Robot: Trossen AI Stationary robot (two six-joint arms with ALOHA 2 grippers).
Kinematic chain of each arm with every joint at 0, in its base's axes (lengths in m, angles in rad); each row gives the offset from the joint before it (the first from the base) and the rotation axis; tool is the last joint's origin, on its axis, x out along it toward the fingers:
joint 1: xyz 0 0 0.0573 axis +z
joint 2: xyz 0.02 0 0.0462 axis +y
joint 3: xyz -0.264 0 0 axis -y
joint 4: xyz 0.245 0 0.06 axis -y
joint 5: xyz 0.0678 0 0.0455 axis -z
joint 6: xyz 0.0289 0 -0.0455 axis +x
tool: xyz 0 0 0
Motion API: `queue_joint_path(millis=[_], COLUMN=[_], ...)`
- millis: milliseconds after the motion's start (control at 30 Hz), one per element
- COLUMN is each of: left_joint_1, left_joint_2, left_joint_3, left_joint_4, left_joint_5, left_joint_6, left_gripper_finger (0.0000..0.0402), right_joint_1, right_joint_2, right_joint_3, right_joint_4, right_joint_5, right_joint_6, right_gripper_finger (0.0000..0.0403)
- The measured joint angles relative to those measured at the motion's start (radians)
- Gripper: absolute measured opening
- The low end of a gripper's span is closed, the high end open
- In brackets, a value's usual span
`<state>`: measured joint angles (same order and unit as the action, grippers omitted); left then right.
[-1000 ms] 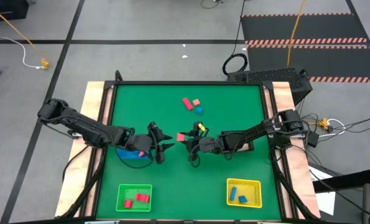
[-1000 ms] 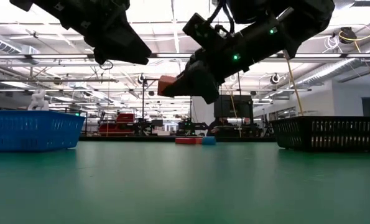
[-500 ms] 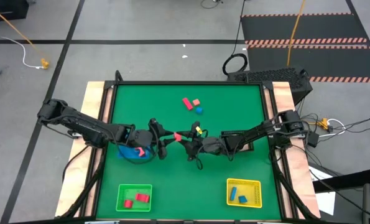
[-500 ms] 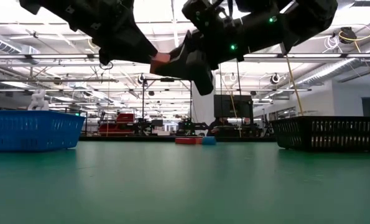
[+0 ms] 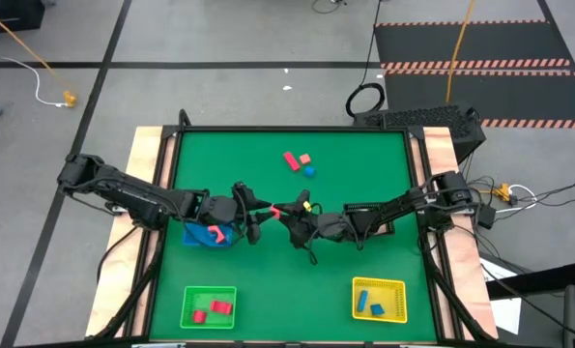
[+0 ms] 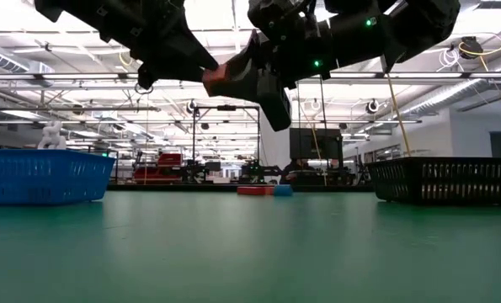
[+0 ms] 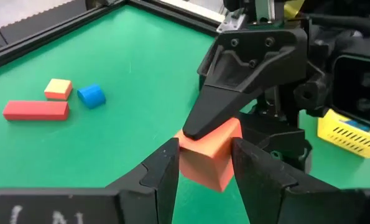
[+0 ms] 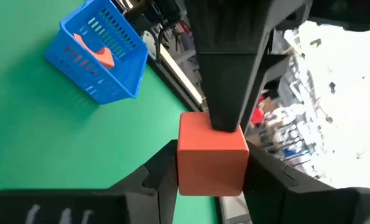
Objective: Sort & place blocks by color
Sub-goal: Put the bottom orange block into the blue bin
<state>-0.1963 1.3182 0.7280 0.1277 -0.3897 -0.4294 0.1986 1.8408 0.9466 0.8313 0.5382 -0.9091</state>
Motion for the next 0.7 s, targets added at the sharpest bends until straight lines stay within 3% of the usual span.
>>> queue_joint_path(millis=[367, 600, 700], left_joint_1=[0.000, -0.001, -0.001], left_joint_2=[-0.001, 0.006, 0.004], left_joint_3=[0.000, 0.001, 0.001], left_joint_4=[0.002, -0.045, -0.075], left_joint_5=[0.000, -0.007, -0.068], left_joint_6=[-0.011, 0.123, 0.181], left_gripper_finger=[0.0145, 0.0145, 0.0145], right_joint_1=[0.000, 0.000, -0.001], right_joint_2=[0.001, -0.001, -0.002], right_joint_3=[0.003, 0.016, 0.015], right_joint_4=[0.025, -0.037, -0.067], right_joint_5=[0.013, 0.123, 0.142], right_joint_6=[-0.027, 0.009, 0.050], right_gripper_finger=[0.0126, 0.0118, 0.0118])
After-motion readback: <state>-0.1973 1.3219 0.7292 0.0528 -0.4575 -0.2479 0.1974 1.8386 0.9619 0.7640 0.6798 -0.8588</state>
